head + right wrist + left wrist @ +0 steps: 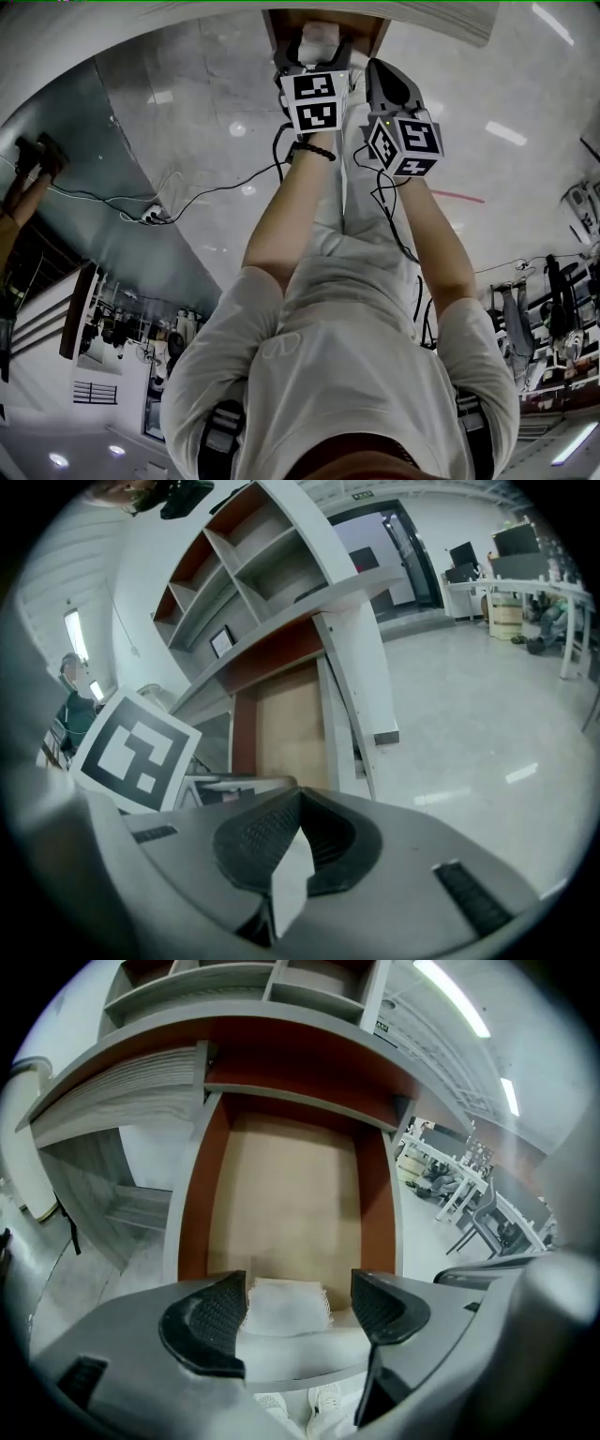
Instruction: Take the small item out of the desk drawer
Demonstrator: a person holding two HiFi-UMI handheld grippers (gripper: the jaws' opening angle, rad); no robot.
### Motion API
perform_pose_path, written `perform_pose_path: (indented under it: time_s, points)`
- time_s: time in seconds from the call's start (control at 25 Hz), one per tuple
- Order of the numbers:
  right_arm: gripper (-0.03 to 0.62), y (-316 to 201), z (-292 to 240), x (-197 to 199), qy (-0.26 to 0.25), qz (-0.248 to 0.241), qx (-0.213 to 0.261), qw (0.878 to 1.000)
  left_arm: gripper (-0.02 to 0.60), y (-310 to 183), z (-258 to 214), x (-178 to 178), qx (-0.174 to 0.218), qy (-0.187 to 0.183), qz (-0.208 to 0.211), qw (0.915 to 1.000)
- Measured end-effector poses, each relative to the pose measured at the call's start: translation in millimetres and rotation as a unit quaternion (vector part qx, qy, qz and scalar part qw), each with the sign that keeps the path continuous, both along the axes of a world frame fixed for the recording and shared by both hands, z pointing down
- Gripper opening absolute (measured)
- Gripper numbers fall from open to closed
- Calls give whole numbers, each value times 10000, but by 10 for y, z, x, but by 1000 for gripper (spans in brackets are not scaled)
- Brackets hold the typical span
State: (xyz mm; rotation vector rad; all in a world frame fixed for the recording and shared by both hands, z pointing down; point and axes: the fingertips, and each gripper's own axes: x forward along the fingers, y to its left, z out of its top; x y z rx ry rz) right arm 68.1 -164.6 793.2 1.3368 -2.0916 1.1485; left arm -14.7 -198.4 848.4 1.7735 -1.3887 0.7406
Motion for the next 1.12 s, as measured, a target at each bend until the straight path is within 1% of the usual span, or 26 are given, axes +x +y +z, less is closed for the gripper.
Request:
perform_pose_path:
  time_s: [0.16, 0.28, 0.36, 0.44, 0.6, 0.8, 0.96, 1.04, 1.12]
  points:
    - [-2, 39, 45, -3, -31, 4, -44, 10000, 356, 43, 114, -29, -299, -145, -14, 9994]
    - [-2, 57, 76, 19, -53, 13, -68, 10000, 356, 53, 159, -47, -397, -250, -31, 9989]
    - [-2, 55, 91, 39, -64, 44, -82, 9999, 356, 66, 195, -28, -518, -360, 47, 9980]
    - [-2, 51, 100, 55, -82, 74, -91, 9999, 356, 76, 231, -17, -703, -473, 92, 9964]
    - [-2, 37, 90, 64, -121, 95, -90, 9998, 356, 65, 269, -45, -1050, -552, -76, 9929]
    - [-2, 61, 121, 72, -163, 99, -131, 9997, 356, 93, 342, -42, -1422, -678, 1, 9875]
    - [-2, 71, 155, 108, -198, 137, -167, 9996, 354, 110, 398, -44, -1581, -983, 146, 9824]
    - [-2, 77, 161, 124, -212, 155, -182, 9995, 340, 119, 403, -60, -1606, -1120, 222, 9804]
    - [-2, 87, 162, 134, -217, 167, -199, 9994, 280, 123, 388, -90, -1602, -1190, 253, 9796]
